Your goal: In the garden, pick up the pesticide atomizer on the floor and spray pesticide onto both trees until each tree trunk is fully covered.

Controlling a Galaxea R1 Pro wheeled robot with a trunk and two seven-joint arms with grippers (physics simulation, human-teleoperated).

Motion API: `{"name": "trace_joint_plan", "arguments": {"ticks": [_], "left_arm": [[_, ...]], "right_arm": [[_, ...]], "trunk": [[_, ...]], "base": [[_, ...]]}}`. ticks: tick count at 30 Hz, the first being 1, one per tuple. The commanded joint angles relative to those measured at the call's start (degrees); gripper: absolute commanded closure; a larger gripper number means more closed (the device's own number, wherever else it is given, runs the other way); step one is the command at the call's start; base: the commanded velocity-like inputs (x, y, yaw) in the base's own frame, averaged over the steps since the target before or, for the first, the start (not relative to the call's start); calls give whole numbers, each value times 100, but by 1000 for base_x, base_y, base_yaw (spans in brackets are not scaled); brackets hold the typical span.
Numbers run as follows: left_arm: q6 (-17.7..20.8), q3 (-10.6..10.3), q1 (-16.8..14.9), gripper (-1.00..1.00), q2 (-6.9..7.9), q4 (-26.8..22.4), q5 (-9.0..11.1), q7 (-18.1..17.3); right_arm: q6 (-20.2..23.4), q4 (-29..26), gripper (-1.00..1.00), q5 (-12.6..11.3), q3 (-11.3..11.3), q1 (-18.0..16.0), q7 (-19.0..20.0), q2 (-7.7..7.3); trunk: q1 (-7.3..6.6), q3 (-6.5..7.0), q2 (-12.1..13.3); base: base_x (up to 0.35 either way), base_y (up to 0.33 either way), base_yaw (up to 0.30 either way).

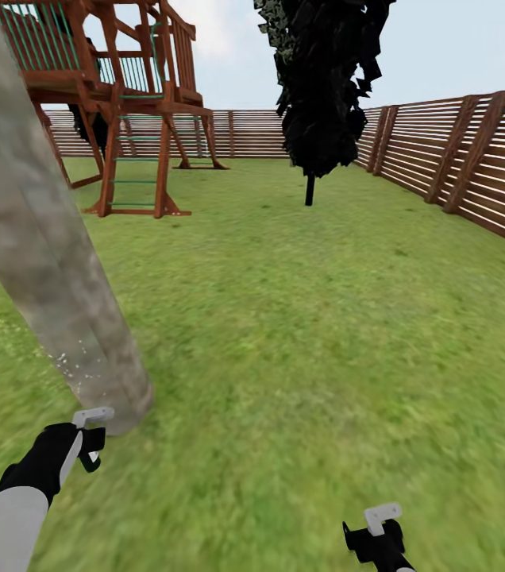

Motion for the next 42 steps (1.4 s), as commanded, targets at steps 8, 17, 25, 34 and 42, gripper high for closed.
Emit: {"name": "trace_joint_plan", "arguments": {"ticks": [8, 17, 25, 34, 42], "left_arm": [[2, -41, 0, 100, 1, -1, -7, 324], [17, -40, 0, 100, -92, 8, 6, 284], [18, -44, 0, 100, -88, 8, 6, 320], [18, -53, 0, 100, -103, 8, 6, 324], [50, -19, -70, 100, -64, -159, 8, 286]], "right_arm": [[0, 0, -100, 0, 0, -2, 1, 0], [0, 3, -100, 0, 4, 2, 5, 4], [0, 2, -100, 0, 0, 0, 6, 5], [0, 4, -100, 0, 0, -1, 3, -9], [0, 0, -100, 0, 0, 0, -1, -9]], "trunk": [[0, 0, 0], [0, 0, 0], [0, 0, 0], [0, 0, 0], [0, 0, 0]], "base": [[113, -258, 251], [218, -200, 271], [197, -215, 269], [218, -208, 30], [-56, -130, 163]]}}
